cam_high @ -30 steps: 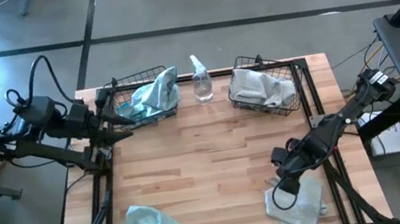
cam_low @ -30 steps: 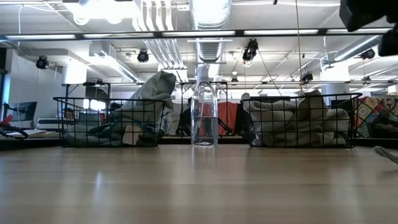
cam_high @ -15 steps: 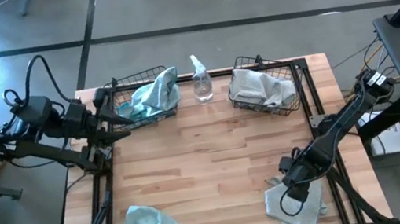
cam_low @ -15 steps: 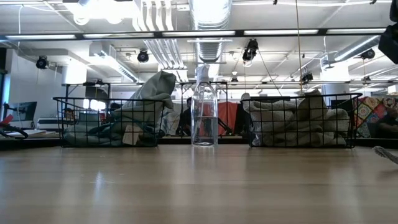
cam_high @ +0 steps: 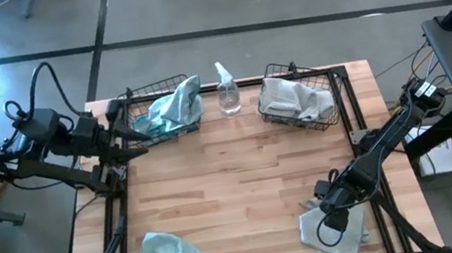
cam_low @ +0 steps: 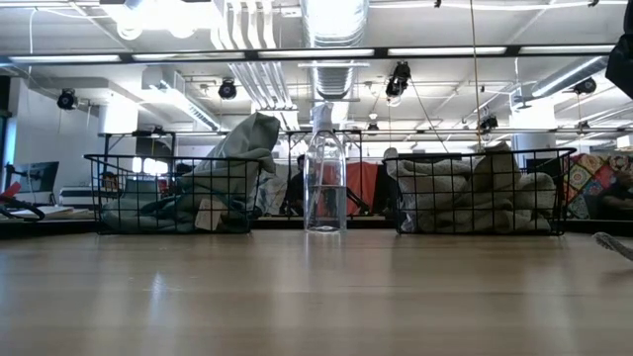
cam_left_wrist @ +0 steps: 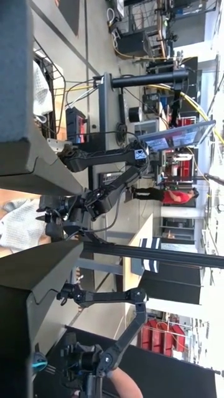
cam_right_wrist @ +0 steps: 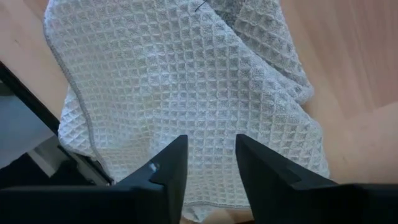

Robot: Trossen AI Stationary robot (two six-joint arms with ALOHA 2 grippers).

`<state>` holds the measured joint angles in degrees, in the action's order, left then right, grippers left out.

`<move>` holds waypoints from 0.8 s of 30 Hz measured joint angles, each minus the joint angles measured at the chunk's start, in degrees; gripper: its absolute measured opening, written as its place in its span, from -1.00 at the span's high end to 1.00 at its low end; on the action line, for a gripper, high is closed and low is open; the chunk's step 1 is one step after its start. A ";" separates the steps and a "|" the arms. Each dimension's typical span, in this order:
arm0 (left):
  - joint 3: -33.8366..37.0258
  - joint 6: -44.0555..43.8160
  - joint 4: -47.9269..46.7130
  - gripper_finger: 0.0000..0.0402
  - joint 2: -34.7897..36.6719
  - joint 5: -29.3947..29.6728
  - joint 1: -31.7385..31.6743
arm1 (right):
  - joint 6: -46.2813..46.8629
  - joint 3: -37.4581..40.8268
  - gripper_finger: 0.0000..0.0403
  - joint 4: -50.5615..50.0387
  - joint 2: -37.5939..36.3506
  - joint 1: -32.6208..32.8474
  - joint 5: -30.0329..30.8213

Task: Sort microfiber towel by color & place in baskets
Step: Put the gray microfiber towel into the right black wire basket

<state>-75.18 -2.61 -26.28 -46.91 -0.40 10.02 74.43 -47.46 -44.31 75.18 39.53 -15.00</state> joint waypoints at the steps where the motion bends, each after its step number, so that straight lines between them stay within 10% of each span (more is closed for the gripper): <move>1: 0.00 -0.07 -0.02 0.43 -0.03 0.00 0.00 | -0.04 0.00 0.33 0.01 0.15 0.00 0.00; 24: 0.00 -1.42 -0.42 0.43 -0.09 -0.04 0.01 | -6.16 -0.09 0.18 2.44 17.25 0.20 -0.92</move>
<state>-75.18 -4.03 -26.70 -47.00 -0.45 10.03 68.28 -47.55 -41.88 92.43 39.72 -15.92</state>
